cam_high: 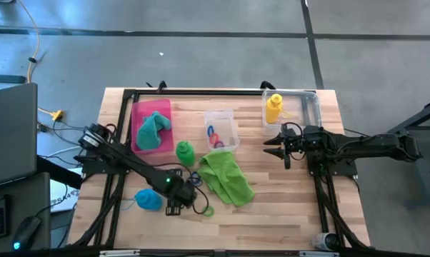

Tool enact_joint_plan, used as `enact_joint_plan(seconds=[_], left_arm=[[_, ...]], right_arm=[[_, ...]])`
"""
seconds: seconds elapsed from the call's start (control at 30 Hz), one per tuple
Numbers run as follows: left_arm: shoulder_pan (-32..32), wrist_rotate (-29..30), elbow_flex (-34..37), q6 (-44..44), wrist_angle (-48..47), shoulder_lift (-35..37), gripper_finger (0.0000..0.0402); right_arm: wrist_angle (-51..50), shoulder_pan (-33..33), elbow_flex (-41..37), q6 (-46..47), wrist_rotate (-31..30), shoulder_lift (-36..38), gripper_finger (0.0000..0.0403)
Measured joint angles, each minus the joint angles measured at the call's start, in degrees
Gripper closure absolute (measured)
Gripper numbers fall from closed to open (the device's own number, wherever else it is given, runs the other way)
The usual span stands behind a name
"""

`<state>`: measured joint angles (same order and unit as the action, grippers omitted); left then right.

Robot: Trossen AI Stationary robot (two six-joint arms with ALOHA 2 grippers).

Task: Pick & Place Sports Items
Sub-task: Put the left green spring keychain into the left transparent bin

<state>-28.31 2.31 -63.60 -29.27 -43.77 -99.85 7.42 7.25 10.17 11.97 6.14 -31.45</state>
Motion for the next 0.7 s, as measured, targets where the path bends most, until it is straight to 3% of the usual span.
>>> enact_joint_plan(seconds=[0.27,0.4,0.57,0.7], left_arm=[[-0.49,-0.13,-0.19,0.61,1.18,-2.85,0.0231],[-0.78,-0.11,-0.19,1.0,1.43,-2.87,0.0283],[-0.75,-1.42,-0.15,2.21,1.81,-2.87,0.0379],[-0.73,-1.7,-0.14,2.29,1.94,-2.89,0.0382]], right_arm=[[-0.52,0.0,0.0,0.0,-0.01,0.01,0.0261],[-0.53,-0.01,0.0,0.0,0.0,0.01,0.0261],[-0.55,0.0,0.0,0.0,-0.01,0.0,0.0261],[-0.55,-0.01,0.0,-0.01,-0.01,0.0,0.0261]])
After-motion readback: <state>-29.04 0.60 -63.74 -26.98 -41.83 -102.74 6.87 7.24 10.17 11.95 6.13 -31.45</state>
